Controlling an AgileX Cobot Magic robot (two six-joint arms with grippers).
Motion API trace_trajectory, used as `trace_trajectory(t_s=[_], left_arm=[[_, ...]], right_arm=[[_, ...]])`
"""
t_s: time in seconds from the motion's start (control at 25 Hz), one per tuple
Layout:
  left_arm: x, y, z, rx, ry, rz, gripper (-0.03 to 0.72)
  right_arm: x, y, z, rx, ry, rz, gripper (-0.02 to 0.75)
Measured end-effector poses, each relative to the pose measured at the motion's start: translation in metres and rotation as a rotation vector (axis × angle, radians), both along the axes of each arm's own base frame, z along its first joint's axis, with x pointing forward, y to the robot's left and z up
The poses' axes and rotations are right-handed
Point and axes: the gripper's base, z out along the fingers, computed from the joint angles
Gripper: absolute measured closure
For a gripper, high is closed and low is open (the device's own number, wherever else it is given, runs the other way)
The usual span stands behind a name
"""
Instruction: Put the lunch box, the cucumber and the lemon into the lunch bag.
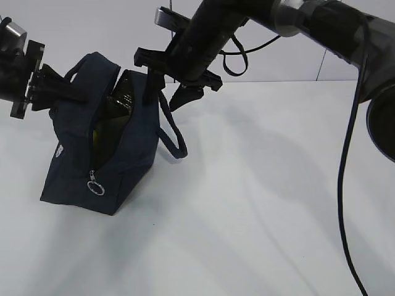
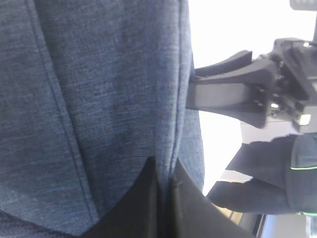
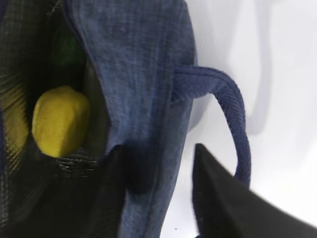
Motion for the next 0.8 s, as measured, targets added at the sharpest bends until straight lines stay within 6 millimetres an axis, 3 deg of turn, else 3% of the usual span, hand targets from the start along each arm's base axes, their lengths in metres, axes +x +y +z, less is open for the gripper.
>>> trace_trajectory(t_s=[0.28,0.48,0.68,0.8], left_arm=[[0.000,-0.001,0.002,-0.020,0.002,0.000,0.696],[0.000,-0.001,0.002,-0.023,0.001,0.001,0.696],[-0.001,-0.006,0.002,-0.029,0.006,-0.014,0.696],[-0.002,-0.017,0.002,-0.032,0.013,-0.039,0.696]], right_arm=[[0.001,-0.002,-0.001,-0.029,-0.015,-0.002,0.547],[0.003,-0.001,-0.012,-0.040,0.002,0.001,0.701],[0.005,-0.004,-0.014,-0.078,-0.024,0.011,0.720],[0.005,-0.010,-0.005,-0.126,-0.068,0.007,0.720]])
